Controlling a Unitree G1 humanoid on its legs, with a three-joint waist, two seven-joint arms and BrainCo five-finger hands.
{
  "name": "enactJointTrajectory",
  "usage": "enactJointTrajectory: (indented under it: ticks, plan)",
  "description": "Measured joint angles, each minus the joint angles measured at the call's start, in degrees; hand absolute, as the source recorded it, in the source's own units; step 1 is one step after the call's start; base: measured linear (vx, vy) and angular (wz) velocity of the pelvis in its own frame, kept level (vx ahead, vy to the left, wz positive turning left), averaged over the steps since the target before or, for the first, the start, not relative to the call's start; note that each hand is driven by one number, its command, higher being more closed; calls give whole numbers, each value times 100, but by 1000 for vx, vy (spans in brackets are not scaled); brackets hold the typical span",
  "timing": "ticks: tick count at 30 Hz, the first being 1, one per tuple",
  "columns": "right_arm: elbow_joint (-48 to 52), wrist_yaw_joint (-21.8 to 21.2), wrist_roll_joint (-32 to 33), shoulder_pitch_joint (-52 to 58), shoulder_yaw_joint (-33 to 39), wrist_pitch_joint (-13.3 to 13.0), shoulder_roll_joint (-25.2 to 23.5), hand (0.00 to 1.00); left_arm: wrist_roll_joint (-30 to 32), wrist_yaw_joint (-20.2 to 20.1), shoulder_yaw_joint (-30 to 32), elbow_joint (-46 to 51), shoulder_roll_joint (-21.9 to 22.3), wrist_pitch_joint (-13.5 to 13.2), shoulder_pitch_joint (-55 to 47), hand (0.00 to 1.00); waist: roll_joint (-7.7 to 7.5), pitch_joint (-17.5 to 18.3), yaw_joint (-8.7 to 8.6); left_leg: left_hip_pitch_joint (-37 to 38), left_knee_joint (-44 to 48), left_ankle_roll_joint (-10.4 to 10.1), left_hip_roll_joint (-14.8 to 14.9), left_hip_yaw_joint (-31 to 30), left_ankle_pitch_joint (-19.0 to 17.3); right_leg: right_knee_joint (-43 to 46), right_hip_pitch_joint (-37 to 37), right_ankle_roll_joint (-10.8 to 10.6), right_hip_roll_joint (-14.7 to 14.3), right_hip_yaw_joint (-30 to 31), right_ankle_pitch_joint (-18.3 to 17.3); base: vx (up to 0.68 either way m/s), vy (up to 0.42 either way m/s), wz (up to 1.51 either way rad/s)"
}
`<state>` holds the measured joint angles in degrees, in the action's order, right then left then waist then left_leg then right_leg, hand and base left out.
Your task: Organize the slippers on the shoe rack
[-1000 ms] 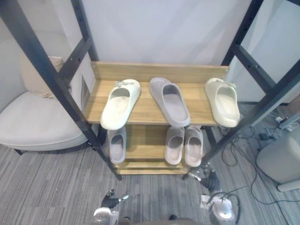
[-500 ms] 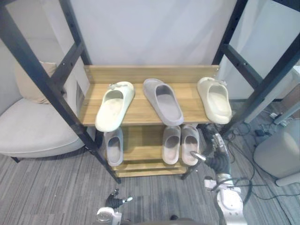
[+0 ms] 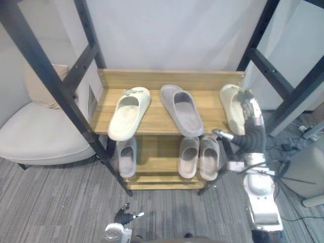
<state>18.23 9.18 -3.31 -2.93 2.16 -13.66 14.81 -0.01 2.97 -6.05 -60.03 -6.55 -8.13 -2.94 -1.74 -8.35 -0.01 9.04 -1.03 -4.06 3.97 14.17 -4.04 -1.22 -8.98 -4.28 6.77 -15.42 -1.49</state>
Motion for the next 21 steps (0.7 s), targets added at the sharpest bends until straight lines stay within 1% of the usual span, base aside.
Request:
enactJointTrajectory:
  ticks: [4,7,9,10,13,21]
  plan:
    - [-780,2,120,-819,-3,38,412,0,-3,-76,-3,23,-1,1,-4,0,-7,15,13,-29,-135,27,-47,-30,88,14,85,-2,23,-21,-1,-12,-2,4]
    - [-1279,-7,123,-1285,-9,112,588,0,-5,-90,-5,93,-11,4,-16,0,-24,20,46,-102,-207,41,-58,-64,147,29,181,-4,24,-62,2,-3,-12,7]
    - [-1675,-4,149,-1616,-12,192,655,0,-9,-93,-9,98,-11,4,-20,0,-28,23,50,-99,-208,41,-58,-84,146,28,166,-4,24,-92,2,11,-13,6]
    - [-1919,-4,166,-1823,-20,261,769,0,-12,-99,-10,104,-12,3,-20,0,-30,22,54,-110,-211,41,-61,-109,146,27,163,-4,26,-120,2,4,-9,7]
    - [-2403,-4,161,-2165,-31,357,979,0,-15,-101,-11,128,-16,5,-27,0,-40,20,63,-119,-218,42,-61,-166,146,27,143,-2,27,-177,3,-2,-14,10]
    - [-3247,-17,101,-2849,-107,520,1059,0,-28,-105,-10,219,-47,4,-62,0,-90,-2,71,-208,-259,68,-87,-241,201,-17,182,0,44,-258,33,-12,-10,5]
